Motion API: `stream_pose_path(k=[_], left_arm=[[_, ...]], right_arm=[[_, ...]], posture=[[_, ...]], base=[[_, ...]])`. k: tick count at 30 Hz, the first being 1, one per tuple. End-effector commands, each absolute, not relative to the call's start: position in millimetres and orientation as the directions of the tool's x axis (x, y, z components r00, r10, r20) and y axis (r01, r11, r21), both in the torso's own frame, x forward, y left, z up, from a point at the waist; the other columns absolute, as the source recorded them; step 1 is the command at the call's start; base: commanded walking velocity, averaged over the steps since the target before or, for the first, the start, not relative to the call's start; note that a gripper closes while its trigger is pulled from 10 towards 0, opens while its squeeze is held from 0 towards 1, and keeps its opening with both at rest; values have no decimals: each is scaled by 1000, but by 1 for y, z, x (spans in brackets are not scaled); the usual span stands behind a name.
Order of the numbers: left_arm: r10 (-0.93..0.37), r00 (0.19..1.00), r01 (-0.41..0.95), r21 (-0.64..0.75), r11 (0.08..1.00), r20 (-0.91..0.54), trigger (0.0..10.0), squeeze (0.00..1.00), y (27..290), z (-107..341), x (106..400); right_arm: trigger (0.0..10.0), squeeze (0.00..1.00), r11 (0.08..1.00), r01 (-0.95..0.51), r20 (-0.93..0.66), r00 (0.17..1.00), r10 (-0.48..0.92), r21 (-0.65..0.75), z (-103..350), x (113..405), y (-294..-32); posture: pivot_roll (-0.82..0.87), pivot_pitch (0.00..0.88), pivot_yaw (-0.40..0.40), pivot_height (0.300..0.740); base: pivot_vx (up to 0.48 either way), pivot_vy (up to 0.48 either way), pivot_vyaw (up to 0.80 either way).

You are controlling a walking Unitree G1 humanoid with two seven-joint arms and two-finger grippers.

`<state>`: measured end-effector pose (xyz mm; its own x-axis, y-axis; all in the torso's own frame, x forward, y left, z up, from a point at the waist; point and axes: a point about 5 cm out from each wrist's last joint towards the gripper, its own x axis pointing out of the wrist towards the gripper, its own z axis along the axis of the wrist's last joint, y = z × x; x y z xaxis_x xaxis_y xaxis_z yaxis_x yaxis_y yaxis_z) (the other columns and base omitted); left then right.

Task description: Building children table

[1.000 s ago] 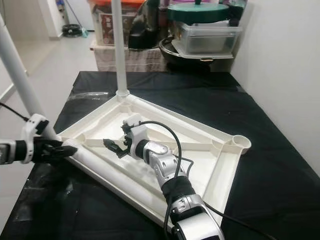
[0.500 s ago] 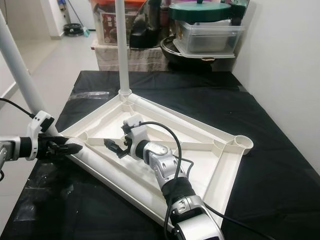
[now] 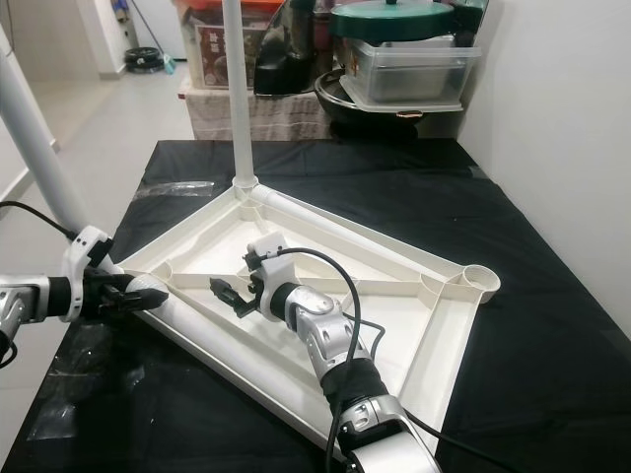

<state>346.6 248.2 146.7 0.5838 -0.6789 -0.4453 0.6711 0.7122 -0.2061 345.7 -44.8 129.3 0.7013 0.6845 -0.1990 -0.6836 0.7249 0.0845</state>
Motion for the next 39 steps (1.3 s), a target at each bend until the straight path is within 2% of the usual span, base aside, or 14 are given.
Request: stream_pose_path(k=[1,11,14,18,25,30,31,32,34,39], left_arm=[[-707,571,685,-233,691,-417,10000,0,240,145,349],[-754,578,714,-253,653,-312,10000,0,228,162,357],[-802,548,768,-237,595,-237,10000,0,219,186,361],[-818,534,787,-228,573,-212,10000,0,215,194,361],[-883,457,868,-163,470,-112,10000,0,197,234,359],[-885,453,871,-159,465,-108,10000,0,197,237,359],[-886,450,870,-167,464,-114,0,0,198,234,358],[-886,448,869,-174,463,-118,0,0,198,233,358],[-911,393,897,-167,410,-124,0,0,199,228,349],[-907,398,892,-174,418,-135,0,0,199,226,347]], right_arm=[[10000,0,723,-690,-188,705,684,41,131,344,-44],[10000,0,728,-686,-187,712,677,23,130,344,-47],[10000,0,730,-683,-185,715,674,19,131,345,-47],[10000,0,731,-682,-184,716,673,19,132,346,-47],[10000,0,736,-676,-168,723,670,22,138,351,-47],[10000,0,740,-672,-164,728,666,22,140,352,-48],[10000,0,744,-668,-160,732,662,21,141,354,-49],[10000,0,747,-664,-158,736,659,21,142,354,-50],[10000,0,751,-660,-155,740,655,21,144,355,-52],[10000,0,755,-655,-151,745,650,18,145,356,-54]], posture=[[-48,0,-12,740],[-52,0,-15,740],[-43,0,-20,740],[-40,0,-21,740],[-24,0,-23,740],[-23,0,-21,740],[-24,0,-18,740],[-24,0,-18,740],[-24,0,-16,740],[-20,0,-17,740]], base=[[0,0,0],[0,0,0],[0,0,0],[0,0,0],[0,0,0],[0,0,0],[0,0,0],[0,0,0],[0,0,0],[0,0,0]])
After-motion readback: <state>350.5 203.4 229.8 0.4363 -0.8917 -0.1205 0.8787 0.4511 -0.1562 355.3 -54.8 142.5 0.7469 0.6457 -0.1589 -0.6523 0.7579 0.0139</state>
